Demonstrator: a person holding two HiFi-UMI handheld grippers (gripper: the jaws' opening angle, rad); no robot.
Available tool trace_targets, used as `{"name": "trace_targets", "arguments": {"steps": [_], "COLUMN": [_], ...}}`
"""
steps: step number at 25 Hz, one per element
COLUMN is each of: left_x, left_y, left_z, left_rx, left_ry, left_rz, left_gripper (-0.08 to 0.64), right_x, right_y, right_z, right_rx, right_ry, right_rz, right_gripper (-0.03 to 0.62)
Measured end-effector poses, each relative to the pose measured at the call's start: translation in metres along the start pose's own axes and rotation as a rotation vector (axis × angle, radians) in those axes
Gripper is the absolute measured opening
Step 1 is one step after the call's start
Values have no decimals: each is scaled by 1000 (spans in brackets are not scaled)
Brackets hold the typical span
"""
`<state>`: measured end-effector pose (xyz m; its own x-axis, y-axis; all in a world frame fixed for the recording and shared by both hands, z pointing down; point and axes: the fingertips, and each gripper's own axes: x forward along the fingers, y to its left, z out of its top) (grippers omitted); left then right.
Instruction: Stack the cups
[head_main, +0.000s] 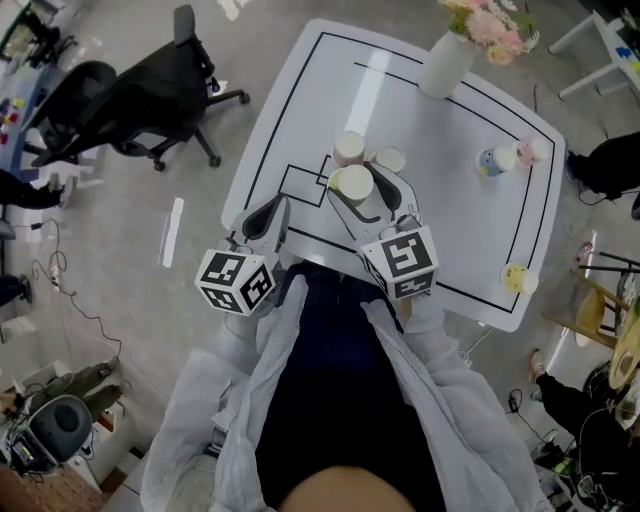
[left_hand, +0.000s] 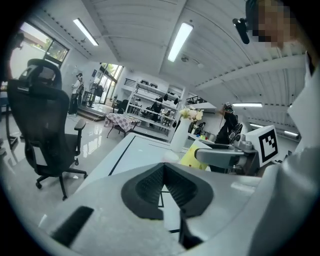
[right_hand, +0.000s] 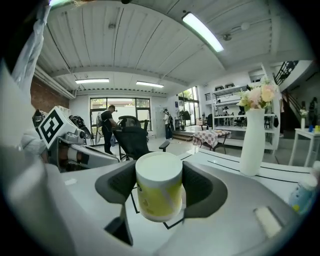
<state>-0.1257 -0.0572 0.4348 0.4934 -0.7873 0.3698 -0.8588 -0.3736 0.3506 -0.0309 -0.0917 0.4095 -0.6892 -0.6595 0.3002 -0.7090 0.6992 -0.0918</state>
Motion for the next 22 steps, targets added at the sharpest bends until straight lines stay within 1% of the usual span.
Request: {"name": "trace_targets", "arguments": {"steps": [7, 14, 18, 22], "left_x": [40, 75, 89, 99], "left_y": [-33, -61, -69, -72], "left_z": [8, 6, 1, -5], "left_rx": [52, 76, 77, 82], "left_ry": [31, 78, 102, 126], "left_rz": [-125, -227, -258, -273], "left_gripper": [-3, -3, -3, -3], "right_x": [-46, -85, -93, -90], "right_y": [-43, -91, -109, -123], "right_z": [-6, -24, -35, -47], "right_rx": [10, 48, 69, 79], "right_ry": [7, 38, 46, 53], "right_rz": [-148, -301, -348, -364], "right_gripper": [291, 291, 291, 291]}}
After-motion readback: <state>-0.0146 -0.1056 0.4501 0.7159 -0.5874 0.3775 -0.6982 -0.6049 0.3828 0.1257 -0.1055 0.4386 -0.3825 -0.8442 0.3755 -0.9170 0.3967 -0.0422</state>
